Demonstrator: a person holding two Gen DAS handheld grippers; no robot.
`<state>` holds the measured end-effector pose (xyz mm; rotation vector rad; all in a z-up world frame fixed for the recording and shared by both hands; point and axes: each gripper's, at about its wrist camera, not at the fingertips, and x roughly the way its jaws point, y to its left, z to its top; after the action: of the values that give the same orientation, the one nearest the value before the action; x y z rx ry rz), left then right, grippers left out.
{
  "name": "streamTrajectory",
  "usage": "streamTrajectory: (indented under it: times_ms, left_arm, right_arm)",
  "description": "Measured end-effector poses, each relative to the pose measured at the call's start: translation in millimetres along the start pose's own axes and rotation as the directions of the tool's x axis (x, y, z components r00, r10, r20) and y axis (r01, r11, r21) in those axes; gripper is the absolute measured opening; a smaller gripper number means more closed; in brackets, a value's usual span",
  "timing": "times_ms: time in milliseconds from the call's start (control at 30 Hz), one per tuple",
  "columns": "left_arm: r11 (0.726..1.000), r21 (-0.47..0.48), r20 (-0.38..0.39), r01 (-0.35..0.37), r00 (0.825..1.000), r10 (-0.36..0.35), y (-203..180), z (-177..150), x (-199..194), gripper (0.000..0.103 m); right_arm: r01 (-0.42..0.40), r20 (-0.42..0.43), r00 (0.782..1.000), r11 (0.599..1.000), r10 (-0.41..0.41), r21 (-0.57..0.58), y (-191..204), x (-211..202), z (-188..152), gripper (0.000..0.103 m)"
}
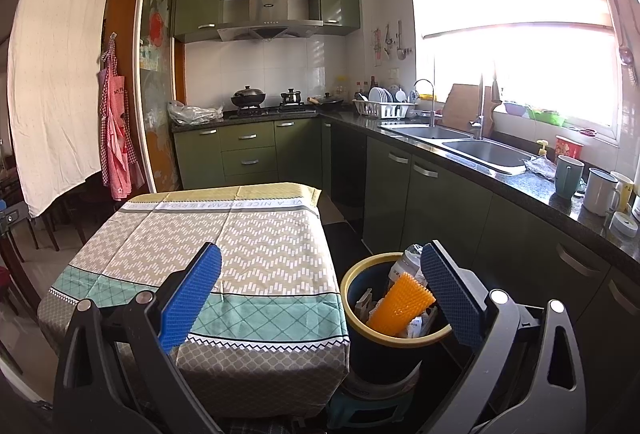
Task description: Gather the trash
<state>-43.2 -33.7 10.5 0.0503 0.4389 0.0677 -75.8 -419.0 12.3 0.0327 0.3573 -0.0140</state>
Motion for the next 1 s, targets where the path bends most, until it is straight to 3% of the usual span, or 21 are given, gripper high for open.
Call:
streamTrajectory:
  times_ms: [1000]
  left_arm:
    - [1.0, 0.019, -0.015, 0.015, 1.0, -0.015, -4.5, -4.5, 4.2, 0.096]
  right_arm:
    - [0.005, -0.007, 1.0, 1.0, -0.005, -0.002, 2.7, 1.3, -0.9, 0.098]
